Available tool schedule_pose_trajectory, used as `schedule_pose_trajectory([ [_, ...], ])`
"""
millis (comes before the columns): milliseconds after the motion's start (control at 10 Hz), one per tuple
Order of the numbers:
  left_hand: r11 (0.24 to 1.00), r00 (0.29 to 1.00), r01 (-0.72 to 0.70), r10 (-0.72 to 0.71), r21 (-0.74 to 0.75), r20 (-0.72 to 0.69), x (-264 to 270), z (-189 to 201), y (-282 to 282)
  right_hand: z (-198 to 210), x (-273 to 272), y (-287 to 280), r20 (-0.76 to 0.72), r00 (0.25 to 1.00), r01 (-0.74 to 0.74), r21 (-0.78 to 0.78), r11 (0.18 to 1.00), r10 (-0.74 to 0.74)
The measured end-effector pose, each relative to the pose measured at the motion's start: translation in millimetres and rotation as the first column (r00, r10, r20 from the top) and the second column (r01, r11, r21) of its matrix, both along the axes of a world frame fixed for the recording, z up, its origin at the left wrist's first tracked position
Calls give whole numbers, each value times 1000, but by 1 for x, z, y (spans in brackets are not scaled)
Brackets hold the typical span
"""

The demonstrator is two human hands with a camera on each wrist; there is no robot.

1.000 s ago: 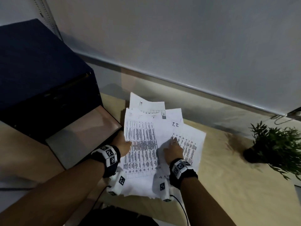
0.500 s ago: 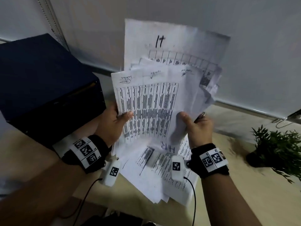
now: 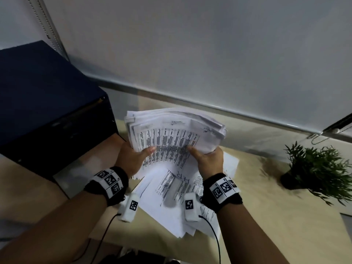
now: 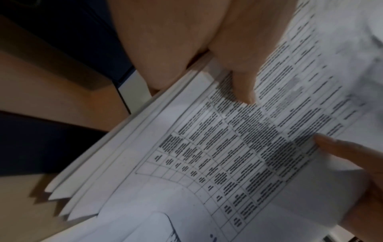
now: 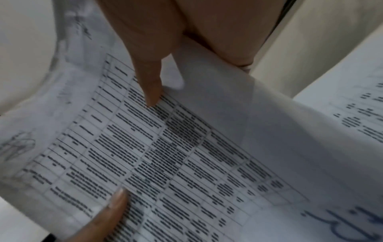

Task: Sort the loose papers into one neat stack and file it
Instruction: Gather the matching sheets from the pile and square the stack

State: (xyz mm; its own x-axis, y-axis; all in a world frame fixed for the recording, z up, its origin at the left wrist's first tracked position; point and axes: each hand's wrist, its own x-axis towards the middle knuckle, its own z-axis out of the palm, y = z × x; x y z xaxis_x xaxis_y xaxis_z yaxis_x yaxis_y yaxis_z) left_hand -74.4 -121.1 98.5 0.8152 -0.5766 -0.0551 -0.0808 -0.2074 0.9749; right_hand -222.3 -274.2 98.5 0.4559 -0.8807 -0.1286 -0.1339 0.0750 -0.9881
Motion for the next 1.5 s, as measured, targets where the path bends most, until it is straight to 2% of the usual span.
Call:
schedule_pose_trajectory([
  [100, 996, 994, -94, 93, 3, 53, 4, 9, 1, -25, -5, -6, -232, 973, -5, -3, 1000, 4],
  [200, 992, 987, -129, 126, 18, 98, 18, 22, 7, -66, -40, -20, -799, 589, 117, -60, 991, -118],
  [300, 985, 968, -169, 171, -25, 185, 35, 28, 19, -99, -79, -23, -909, 389, 275, -42, 960, -151],
  [400, 976, 946, -216, 218, -33, 241, 45, 31, 31, -118, -88, -17, -922, 372, 165, -48, 985, -107],
  [500, 970, 946, -244, 242, -15, 214, 51, 21, 37, -114, -73, -4, -917, 392, 13, -71, 997, -71],
  [600, 965, 945, -262, 256, 5, 205, 49, 18, 36, -115, -47, 11, -918, 395, 9, -31, 999, -32],
  [700, 968, 956, -248, 250, -32, 156, 50, 14, 36, -117, -29, 19, -921, 388, 91, 0, 996, -36],
  [800, 968, 957, -242, 249, -61, 150, 53, 12, 37, -117, -21, 23, -950, 312, 43, -17, 999, -30],
  [900, 968, 961, -242, 249, -71, 123, 54, 10, 36, -125, -17, 21, -931, 364, 62, 18, 998, -6],
  [1000, 969, 963, -238, 245, -71, 115, 53, 10, 32, -133, -19, 15, -831, 556, 142, 80, 987, -13],
  [1100, 972, 966, -227, 233, -62, 111, 50, 13, 30, -130, -24, 17, -802, 598, 163, 134, 977, 10],
  [1200, 982, 981, -186, 184, 33, 55, 56, 3, 31, -108, -33, 16, -776, 631, 183, 137, 974, -9],
  [1300, 983, 990, -105, 117, 153, -77, 59, -15, 31, -75, -47, 1, -733, 669, 171, -13, 985, -125],
  [1400, 973, 986, -8, 45, 230, -159, 50, -38, 28, -25, -65, -18, -683, 685, 103, -253, 962, -254],
  [1500, 947, 968, 76, 5, 312, -252, 51, -99, 27, 25, -84, -42, -603, 705, 85, -452, 888, -374],
])
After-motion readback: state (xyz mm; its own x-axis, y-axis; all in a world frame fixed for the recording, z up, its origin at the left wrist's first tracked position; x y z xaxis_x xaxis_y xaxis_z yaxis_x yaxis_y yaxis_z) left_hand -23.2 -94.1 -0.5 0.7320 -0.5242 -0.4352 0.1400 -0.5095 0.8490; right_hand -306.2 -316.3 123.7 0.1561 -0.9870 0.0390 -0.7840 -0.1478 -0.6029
